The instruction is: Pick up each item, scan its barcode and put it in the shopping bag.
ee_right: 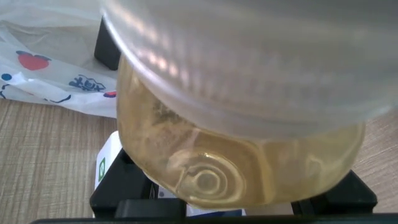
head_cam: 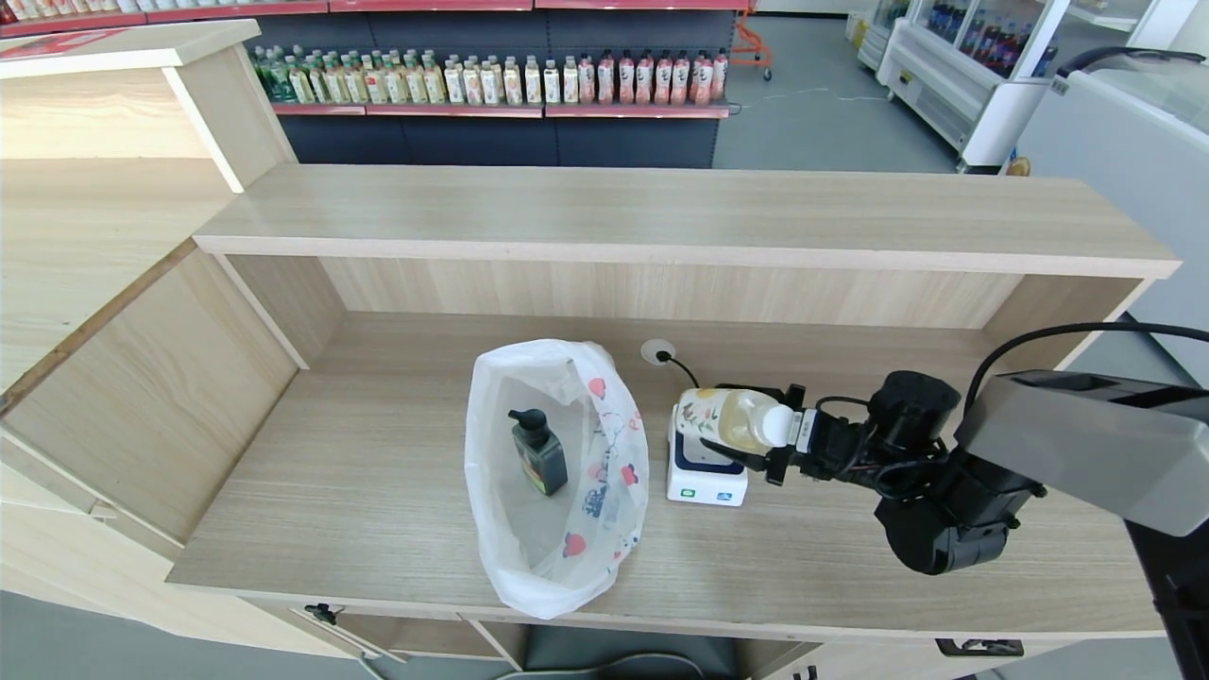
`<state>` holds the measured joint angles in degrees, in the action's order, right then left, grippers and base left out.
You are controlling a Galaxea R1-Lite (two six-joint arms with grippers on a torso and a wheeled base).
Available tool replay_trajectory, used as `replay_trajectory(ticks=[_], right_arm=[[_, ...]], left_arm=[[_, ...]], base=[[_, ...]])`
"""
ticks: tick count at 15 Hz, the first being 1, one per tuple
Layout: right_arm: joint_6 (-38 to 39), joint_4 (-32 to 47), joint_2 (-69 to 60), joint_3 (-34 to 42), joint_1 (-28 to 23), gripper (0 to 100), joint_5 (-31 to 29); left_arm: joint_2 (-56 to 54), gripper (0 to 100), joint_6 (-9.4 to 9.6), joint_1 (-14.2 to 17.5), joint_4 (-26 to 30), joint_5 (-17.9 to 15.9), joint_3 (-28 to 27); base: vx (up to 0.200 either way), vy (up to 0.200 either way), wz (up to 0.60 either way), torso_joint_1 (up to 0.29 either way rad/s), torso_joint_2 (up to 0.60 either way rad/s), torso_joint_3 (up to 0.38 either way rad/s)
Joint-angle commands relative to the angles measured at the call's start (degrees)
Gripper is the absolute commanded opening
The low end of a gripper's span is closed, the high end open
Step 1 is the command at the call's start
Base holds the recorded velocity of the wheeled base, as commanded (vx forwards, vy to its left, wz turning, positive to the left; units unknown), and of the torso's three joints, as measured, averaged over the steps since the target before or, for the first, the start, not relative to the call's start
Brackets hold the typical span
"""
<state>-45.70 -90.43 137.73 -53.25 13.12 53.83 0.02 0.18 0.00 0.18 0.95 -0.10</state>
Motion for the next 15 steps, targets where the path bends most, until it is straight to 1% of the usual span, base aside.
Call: replay_trajectory(ticks=[1, 10, 11, 13, 15], right_arm=[[0.0, 0.4, 1.0, 0.0, 0.2, 0, -0.1], [0.2, 0.4, -0.6, 0.1, -0.1, 0, 0.0], [1.1, 0.4, -1.8, 0.2, -0.4, 0, 0.0], [7.6, 0.4, -5.9, 0.2, -0.9, 0, 0.0], [21.5, 0.4, -14.9, 0.2, -2.9, 0, -0.4]], left_arm=[[0.0, 100, -0.01, 0.0, 0.0, 0.0, 0.0], [0.0, 100, -0.01, 0.0, 0.0, 0.0, 0.0], [0.0, 100, -0.01, 0.0, 0.0, 0.0, 0.0], [0.0, 100, -0.01, 0.0, 0.0, 0.0, 0.0], [0.0, 100, -0.01, 0.0, 0.0, 0.0, 0.0]], base=[[0.0, 0.0, 0.0, 0.0, 0.0, 0.0], [0.0, 0.0, 0.0, 0.0, 0.0, 0.0], [0.0, 0.0, 0.0, 0.0, 0.0, 0.0], [0.0, 0.0, 0.0, 0.0, 0.0, 0.0], [0.0, 0.0, 0.0, 0.0, 0.0, 0.0]])
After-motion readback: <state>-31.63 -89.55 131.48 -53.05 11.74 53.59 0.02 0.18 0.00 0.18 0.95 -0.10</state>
